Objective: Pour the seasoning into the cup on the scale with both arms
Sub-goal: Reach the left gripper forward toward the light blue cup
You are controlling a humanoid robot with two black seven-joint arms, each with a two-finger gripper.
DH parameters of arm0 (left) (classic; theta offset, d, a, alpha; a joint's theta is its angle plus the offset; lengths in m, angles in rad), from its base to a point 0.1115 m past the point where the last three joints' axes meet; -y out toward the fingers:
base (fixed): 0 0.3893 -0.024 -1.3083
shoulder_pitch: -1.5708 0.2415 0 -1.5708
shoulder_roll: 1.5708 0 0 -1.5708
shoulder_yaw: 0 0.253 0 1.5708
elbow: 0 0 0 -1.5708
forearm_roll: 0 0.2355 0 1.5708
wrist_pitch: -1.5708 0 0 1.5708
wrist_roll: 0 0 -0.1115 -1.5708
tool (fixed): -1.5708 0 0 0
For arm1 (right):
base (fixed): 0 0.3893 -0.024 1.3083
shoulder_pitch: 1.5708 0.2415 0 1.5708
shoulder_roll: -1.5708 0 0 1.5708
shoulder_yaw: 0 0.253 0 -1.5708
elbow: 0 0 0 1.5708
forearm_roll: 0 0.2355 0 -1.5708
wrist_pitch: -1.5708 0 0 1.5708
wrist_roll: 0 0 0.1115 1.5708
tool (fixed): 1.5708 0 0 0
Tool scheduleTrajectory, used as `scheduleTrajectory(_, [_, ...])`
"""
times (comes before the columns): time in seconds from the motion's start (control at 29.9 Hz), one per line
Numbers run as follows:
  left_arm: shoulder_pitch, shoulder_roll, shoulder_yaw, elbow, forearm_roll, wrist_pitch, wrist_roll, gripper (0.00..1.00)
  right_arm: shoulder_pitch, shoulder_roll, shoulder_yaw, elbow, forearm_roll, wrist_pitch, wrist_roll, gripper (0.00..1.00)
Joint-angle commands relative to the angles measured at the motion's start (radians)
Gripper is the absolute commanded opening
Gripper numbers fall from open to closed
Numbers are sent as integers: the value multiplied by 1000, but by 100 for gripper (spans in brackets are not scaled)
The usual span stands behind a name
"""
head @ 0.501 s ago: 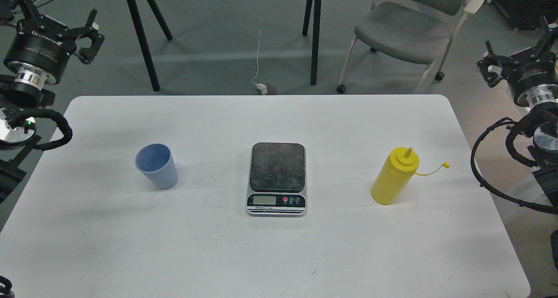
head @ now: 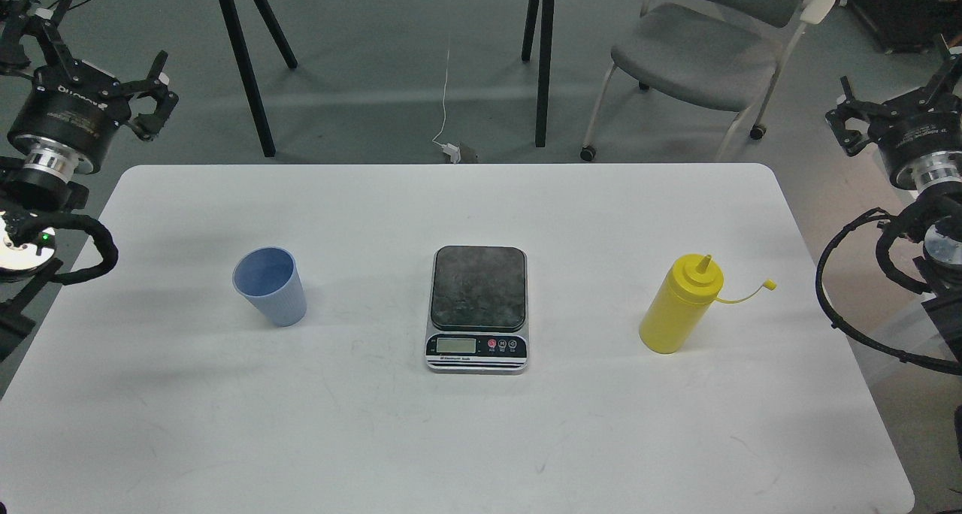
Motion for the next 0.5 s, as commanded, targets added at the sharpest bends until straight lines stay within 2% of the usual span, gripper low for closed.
scheduleTrajectory(0.0, [-3, 66, 32, -75, 179, 0, -4, 99, -21, -22, 0, 59, 0, 0, 3, 99])
scheduleTrajectory(0.1, [-3, 106, 28, -130, 491, 0, -30, 98, -32, -34, 2, 94, 0, 0, 4, 99])
scheduleTrajectory(0.23, [-4, 132, 23, -171, 875, 0, -135, 97, -44, -43, 16, 113, 0, 0, 4, 99])
scheduleTrajectory(0.27, [-4, 133, 26, -178, 972, 0, -148, 96, -50, -47, 20, 117, 0, 0, 4, 99])
scheduleTrajectory(0.33, [-3, 133, 29, -181, 1174, 11, -153, 94, -58, -53, 22, 125, -2, 0, 4, 99])
scheduleTrajectory(0.47, [5, 126, 40, -179, 1484, 140, -157, 93, -62, -63, 22, 127, 0, 0, 4, 99])
